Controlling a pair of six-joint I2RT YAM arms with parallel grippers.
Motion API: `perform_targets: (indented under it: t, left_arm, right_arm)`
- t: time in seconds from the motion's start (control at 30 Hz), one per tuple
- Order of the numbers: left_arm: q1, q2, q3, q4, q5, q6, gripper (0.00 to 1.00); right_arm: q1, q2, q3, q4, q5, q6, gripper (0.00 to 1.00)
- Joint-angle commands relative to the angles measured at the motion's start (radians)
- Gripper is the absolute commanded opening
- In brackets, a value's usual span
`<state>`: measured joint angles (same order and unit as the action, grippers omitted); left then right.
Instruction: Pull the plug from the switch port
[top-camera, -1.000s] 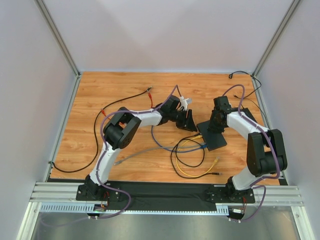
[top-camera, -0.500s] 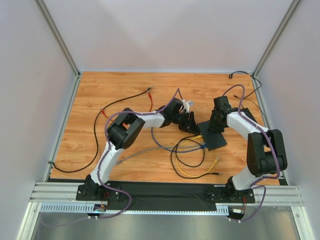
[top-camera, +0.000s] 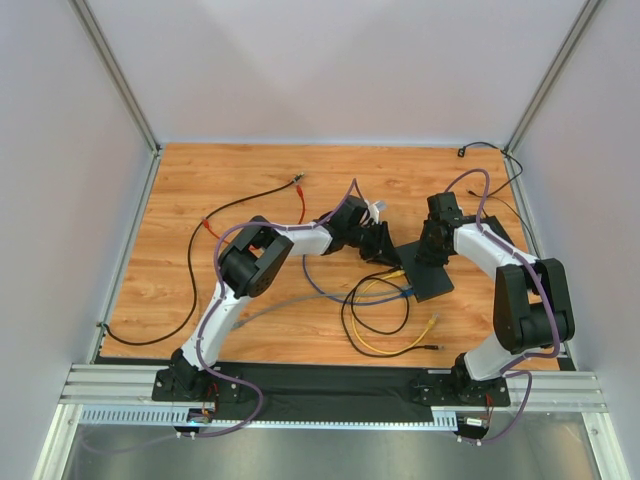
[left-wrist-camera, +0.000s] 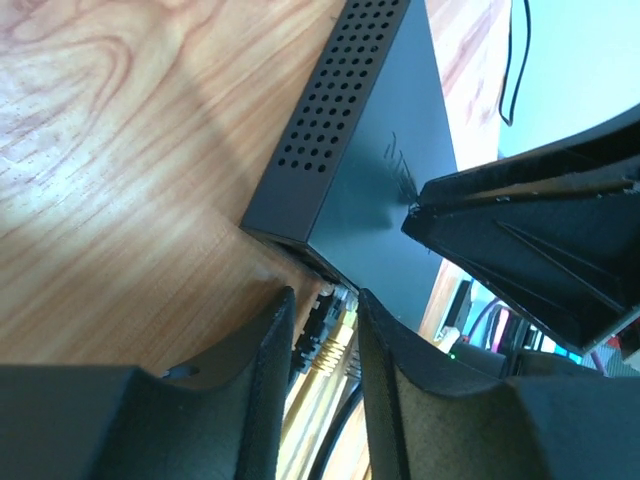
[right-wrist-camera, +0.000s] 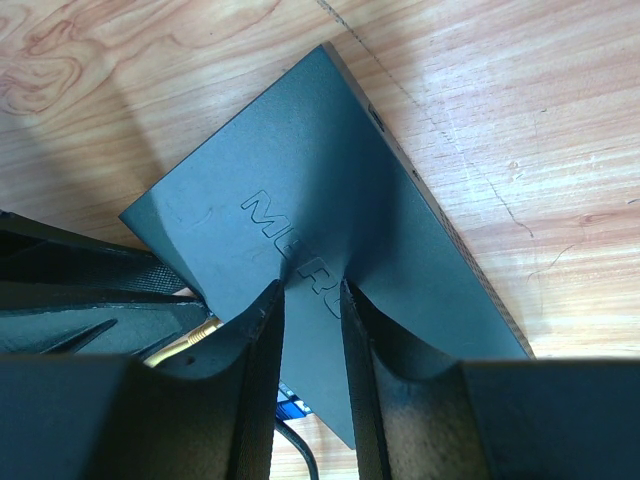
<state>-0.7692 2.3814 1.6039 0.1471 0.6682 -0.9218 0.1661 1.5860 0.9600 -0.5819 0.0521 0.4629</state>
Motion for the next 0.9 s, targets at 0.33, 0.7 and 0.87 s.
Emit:
perform_targets:
  t: [0.33,0.7,0.87]
  left_arm:
    - [-0.025,0.027,0.014,-0.038,-0.022,0.014,0.43]
    - [-0.025,0.056,0.014,-0.021,0.024,0.054,0.35]
    - [-0.027,0.067,0.016,0.002,0.036,0.025,0.26]
  right_arm:
    - [0.003,0.048,-0.052,-0.029,0.020,-0.004,0.31]
    - [0.004,0.045,-0.047,-0.033,0.025,-0.006,0.31]
    - [0.004,0.043,-0.046,-0.038,0.026,-0.004,0.31]
